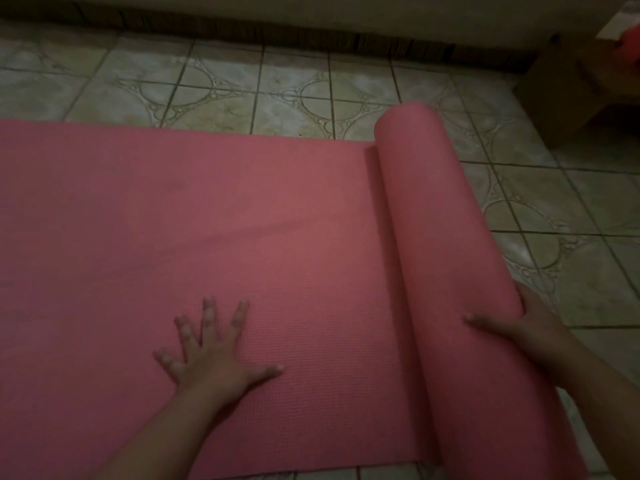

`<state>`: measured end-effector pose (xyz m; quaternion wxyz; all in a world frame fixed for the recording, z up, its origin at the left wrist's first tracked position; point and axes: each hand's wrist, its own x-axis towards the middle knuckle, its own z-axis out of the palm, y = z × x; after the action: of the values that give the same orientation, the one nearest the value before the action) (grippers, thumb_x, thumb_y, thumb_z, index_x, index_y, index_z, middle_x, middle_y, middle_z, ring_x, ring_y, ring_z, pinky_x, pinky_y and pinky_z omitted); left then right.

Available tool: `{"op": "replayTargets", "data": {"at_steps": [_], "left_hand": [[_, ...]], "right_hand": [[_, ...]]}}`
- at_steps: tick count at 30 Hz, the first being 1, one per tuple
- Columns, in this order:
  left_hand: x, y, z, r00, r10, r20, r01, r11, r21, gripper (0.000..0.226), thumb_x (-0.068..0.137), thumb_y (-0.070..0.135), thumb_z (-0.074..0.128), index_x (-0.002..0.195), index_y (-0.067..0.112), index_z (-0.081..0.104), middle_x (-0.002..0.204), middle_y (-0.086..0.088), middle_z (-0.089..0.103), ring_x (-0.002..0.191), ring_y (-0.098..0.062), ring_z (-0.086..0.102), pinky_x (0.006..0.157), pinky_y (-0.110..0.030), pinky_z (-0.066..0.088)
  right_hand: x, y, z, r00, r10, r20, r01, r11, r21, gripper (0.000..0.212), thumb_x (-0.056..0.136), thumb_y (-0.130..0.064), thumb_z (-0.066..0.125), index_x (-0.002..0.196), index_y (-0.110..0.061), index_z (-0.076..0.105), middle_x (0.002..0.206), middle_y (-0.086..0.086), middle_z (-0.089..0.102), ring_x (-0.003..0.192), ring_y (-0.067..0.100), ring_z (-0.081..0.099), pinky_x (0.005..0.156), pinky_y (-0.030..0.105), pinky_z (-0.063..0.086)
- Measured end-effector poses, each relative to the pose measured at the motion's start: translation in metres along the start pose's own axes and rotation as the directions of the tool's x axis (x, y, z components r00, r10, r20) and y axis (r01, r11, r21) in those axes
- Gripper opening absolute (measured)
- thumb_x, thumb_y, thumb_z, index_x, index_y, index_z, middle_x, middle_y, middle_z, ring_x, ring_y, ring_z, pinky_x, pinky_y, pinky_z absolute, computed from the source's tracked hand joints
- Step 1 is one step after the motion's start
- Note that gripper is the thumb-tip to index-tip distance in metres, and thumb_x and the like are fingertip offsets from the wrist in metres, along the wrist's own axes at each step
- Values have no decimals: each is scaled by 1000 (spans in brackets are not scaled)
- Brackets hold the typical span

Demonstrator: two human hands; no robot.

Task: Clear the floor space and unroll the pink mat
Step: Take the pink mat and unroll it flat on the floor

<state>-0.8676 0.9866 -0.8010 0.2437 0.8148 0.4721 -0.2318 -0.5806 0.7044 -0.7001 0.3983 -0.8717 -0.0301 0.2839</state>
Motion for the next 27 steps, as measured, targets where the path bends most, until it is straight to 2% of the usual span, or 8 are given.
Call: {"op": "replayTargets", "data": {"at_steps": [2,7,12,16,19,22,24,27], "left_hand": [[1,-12,-5,1000,-20,-22,21,1000,9,122,12,104,22,112,70,-39,137,12,-52,139,-32,-34,106,-71,-4],[13,-64,-32,997,-68,-24,68,997,22,127,13,103,33,116,70,-34,135,16,-50,142,-32,-27,108,-69,-1],[16,-73,-39,997,-80,14,80,997,0,130,11,102,36,116,69,-34,129,12,-56,140,-33,-32,106,-71,-3],[10,-50,-27,997,-64,40,65,998,-15,136,9,103,33,117,64,-40,129,8,-57,137,-34,-36,104,-73,-4],[7,-39,-21,998,-53,38,52,999,6,136,9,103,31,116,63,-43,133,7,-55,137,-34,-36,103,-75,-2],[5,-37,-22,998,-57,33,56,998,17,137,8,103,29,118,61,-42,135,8,-53,138,-35,-35,104,-75,0],[4,-36,-23,998,-60,36,59,998,23,138,8,102,30,119,60,-41,136,8,-53,138,-35,-35,104,-74,0],[3,-34,-25,997,-61,35,61,998,19,139,9,102,31,119,59,-41,133,8,-55,137,-34,-36,104,-74,-2]], "right_hand": [[-5,-5,5,1000,-10,17,9,999,43,83,48,-23,88,124,-22,54,104,2,70,84,17,70,65,31,56],[-10,-11,44,995,-64,70,56,991,124,72,54,-14,87,119,-22,57,99,0,71,78,10,70,57,22,54],[0,-1,33,992,22,121,-46,980,192,87,53,-22,84,132,-22,48,113,5,66,94,21,67,71,32,52],[6,27,-14,987,135,-86,-116,974,193,67,77,-12,71,138,-22,43,132,13,54,107,23,55,88,41,41],[2,29,-28,951,116,-286,-84,989,121,41,84,-37,61,123,-23,57,123,15,62,95,23,60,85,42,47],[-4,12,-18,942,-38,-334,-27,982,-186,69,72,-68,61,126,-24,54,124,13,61,104,30,60,88,45,49],[-3,3,-10,950,-128,-284,15,929,-369,95,59,-67,73,137,-22,40,132,16,55,112,33,57,91,46,48],[2,1,2,969,-120,-217,-15,844,-535,132,44,-53,88,148,-31,10,139,24,43,121,40,49,98,51,45]]}}
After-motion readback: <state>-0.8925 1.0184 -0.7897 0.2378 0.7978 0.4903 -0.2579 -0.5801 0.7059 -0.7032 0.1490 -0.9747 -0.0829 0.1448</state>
